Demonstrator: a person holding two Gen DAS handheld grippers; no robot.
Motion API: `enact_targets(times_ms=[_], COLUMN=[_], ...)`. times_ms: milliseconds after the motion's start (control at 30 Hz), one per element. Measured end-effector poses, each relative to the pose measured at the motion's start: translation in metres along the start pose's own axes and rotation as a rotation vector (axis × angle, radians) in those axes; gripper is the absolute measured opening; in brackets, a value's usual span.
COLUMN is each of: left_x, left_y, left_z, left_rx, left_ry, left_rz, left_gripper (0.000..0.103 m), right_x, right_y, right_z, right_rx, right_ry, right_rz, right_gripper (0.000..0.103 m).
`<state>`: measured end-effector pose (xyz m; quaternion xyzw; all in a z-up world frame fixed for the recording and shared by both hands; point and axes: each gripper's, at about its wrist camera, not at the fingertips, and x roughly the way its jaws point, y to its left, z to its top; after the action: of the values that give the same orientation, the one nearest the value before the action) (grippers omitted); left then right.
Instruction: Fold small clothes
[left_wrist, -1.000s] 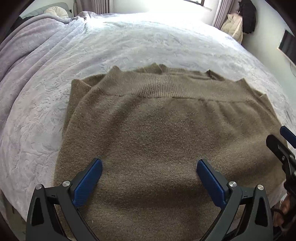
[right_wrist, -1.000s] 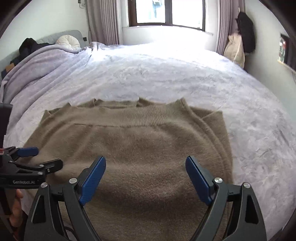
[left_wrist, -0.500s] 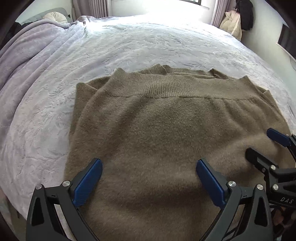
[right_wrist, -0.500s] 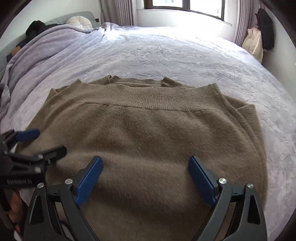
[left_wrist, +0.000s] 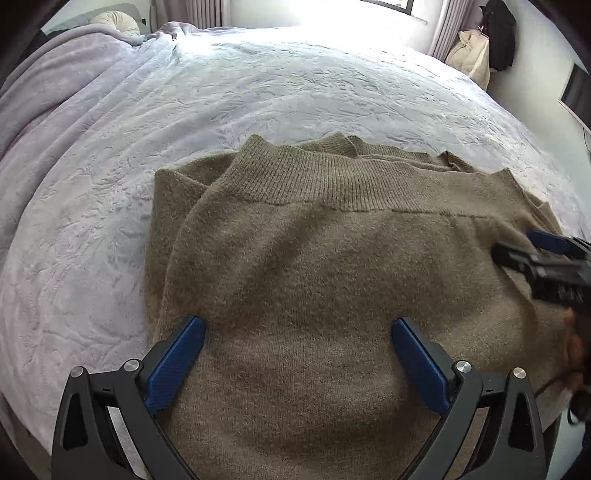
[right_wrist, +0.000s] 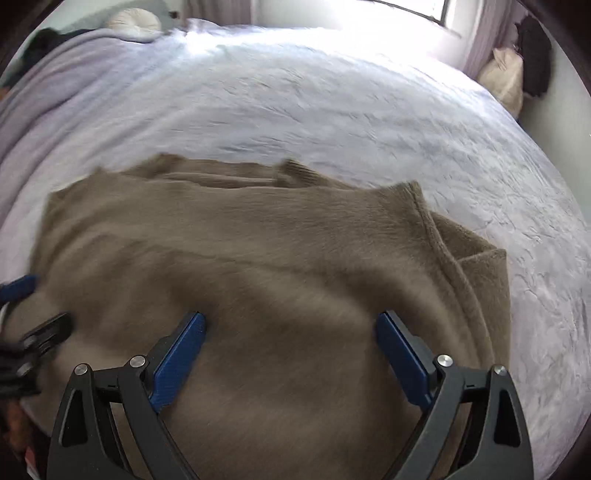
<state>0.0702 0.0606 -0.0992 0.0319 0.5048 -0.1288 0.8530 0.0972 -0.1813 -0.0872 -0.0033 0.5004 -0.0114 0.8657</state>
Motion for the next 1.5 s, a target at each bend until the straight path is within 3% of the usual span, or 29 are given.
enact_targets(times_ms=[133, 200, 267, 333, 400, 500, 600, 700, 867, 900, 933, 1000, 1033, 1067, 1167, 1300, 1400, 1500], left_x=[-0.006, -0.018, -0.028, -0.035, -0.033, -0.017, -0.009, -0.003, 0.013, 0.014, 0.014, 0.012, 0.010, 0.005, 0.000, -0.012, -0.032, -0.054], left_y=[0.013, 0.025, 0.038, 0.061, 0.086, 0.108, 0.104, 0.087, 0.076, 0.070, 0.063, 0.047, 0.045, 0.048, 0.050, 0.033, 0.016, -0.003], left_z=[0.006, 0.009, 0.014, 0.017, 0.015, 0.006, -0.002, -0.002, -0.004, -0.002, -0.001, 0.002, 0.003, 0.003, 0.008, 0.013, 0.021, 0.033], left_rx=[-0.061, -0.093, -0.106, -0.152, -0.205, -0.261, -0.248, -0.188, -0.226, -0.218, -0.197, -0.143, -0.142, -0.148, -0.178, -0.125, -0.088, -0.053], left_ry=[-0.008, -0.028, -0.056, -0.073, -0.043, 0.039, 0.071, 0.085, 0.076, 0.073, 0.070, 0.075, 0.072, 0.073, 0.094, 0.098, 0.091, 0.084], left_rz=[-0.032, -0.083, -0.053, -0.047, -0.122, -0.186, -0.287, -0.280, -0.312, -0.314, -0.300, -0.246, -0.240, -0.243, -0.234, -0.145, -0.116, -0.106], left_gripper=[0.102, 0.102, 0.102, 0.102, 0.102, 0.102, 0.102, 0.102, 0.102, 0.100, 0.071, 0.054, 0.035, 0.030, 0.028, 0.026, 0.025, 0.022], right_x=[0.014, 0.009, -0.007, -0.030, -0.051, -0.075, -0.077, -0.064, -0.057, -0.056, -0.056, -0.058, -0.059, -0.061, -0.059, -0.036, -0.046, -0.069], right_y=[-0.024, -0.021, -0.018, -0.011, -0.001, 0.017, 0.027, 0.029, 0.036, 0.037, 0.038, 0.038, 0.037, 0.036, 0.035, 0.044, 0.032, 0.004], right_z=[0.021, 0.023, 0.017, 0.003, -0.017, -0.043, -0.059, -0.066, -0.080, -0.081, -0.081, -0.080, -0.079, -0.078, -0.073, -0.068, -0.062, -0.060], right_rx=[0.116, 0.123, 0.125, 0.123, 0.108, 0.045, 0.033, 0.033, -0.026, -0.037, -0.042, -0.040, -0.036, -0.033, -0.032, -0.111, -0.098, -0.041], right_ry=[0.028, 0.037, -0.008, -0.065, -0.103, -0.164, -0.187, -0.154, -0.169, -0.174, -0.176, -0.183, -0.189, -0.197, -0.213, -0.163, -0.153, -0.218], right_rz=[0.042, 0.016, -0.035, -0.009, 0.065, 0.100, 0.099, 0.099, 0.055, 0.045, 0.039, 0.043, 0.051, 0.060, 0.079, 0.062, 0.105, 0.112], right_gripper=[0.102, 0.102, 0.102, 0.102, 0.102, 0.102, 0.102, 0.102, 0.102, 0.102, 0.102, 0.102, 0.102, 0.102, 0.102, 0.102, 0.102, 0.102])
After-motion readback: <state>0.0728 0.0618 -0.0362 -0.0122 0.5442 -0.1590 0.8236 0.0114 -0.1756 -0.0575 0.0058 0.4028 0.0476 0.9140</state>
